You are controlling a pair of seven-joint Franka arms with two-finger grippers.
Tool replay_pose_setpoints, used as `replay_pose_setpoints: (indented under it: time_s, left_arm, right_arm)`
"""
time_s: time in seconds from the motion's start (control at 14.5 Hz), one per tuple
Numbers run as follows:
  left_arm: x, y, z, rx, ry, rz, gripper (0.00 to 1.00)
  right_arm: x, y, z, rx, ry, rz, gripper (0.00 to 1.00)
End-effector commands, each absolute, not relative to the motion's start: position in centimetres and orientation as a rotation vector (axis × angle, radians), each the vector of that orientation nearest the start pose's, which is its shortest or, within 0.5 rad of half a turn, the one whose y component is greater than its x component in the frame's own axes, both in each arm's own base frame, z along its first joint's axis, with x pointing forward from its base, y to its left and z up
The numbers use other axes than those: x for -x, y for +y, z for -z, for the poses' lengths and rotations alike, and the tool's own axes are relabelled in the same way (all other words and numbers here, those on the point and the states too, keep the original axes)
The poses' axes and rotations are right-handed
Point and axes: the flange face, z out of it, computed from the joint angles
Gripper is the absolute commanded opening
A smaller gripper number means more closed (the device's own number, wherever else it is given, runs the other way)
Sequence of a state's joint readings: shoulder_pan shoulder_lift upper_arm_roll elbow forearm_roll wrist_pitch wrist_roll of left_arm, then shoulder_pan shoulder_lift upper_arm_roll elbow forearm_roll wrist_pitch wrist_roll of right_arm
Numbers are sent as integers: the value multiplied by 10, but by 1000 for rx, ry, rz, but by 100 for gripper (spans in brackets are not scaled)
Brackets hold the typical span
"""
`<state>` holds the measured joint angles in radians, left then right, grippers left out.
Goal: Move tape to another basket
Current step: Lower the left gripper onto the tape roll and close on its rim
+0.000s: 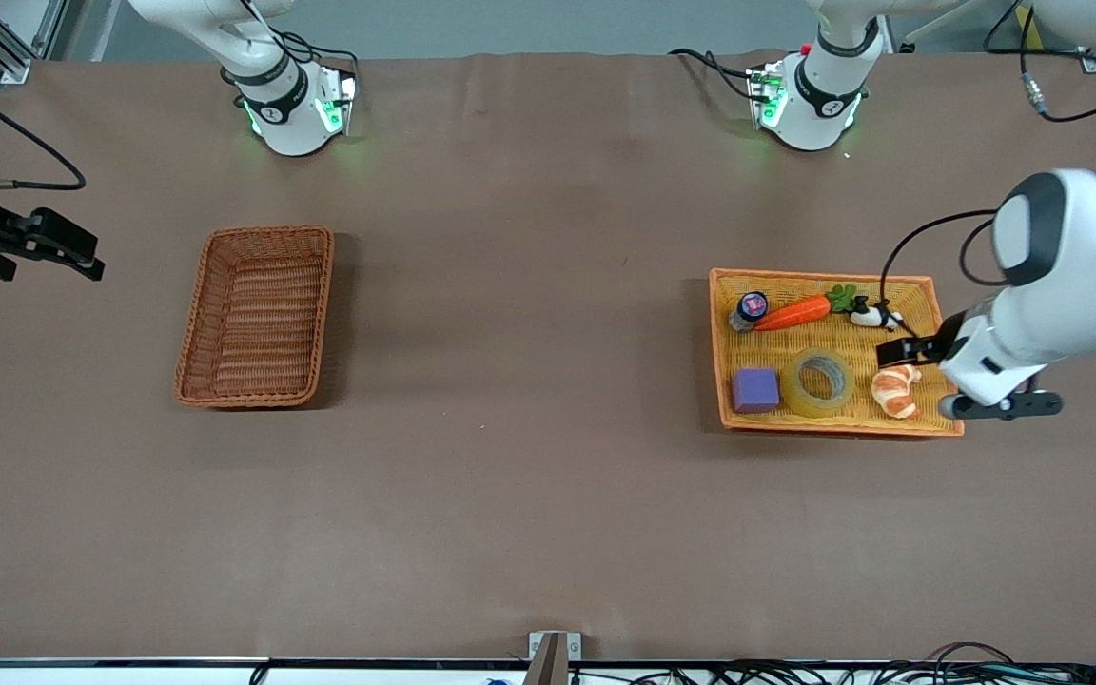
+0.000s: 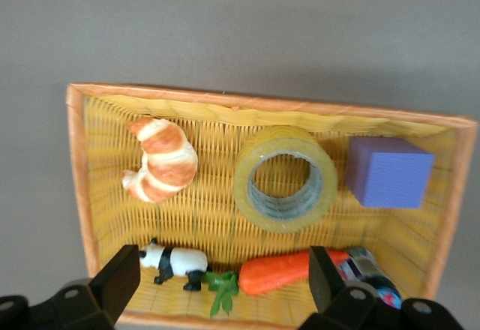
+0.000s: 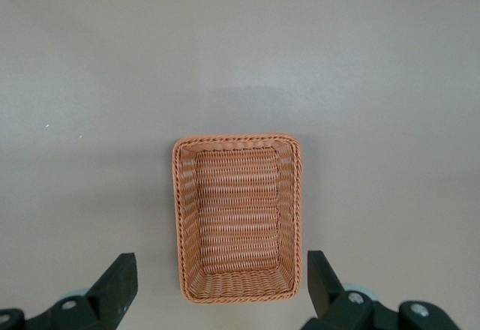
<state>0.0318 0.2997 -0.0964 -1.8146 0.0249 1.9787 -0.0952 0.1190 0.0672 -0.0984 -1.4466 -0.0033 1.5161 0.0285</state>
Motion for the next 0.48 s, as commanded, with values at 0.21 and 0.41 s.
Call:
replay_pose_setpoints:
  time_s: [0.21, 0.41]
  left_arm:
    - [-614, -37, -278, 3089, 53, -213, 100]
    - [-619, -38, -244, 3104, 56, -189, 100]
  right_arm:
    - [-563, 14, -641, 3134, 35, 14, 100]
    - [-562, 14, -641, 3134, 35, 2, 100]
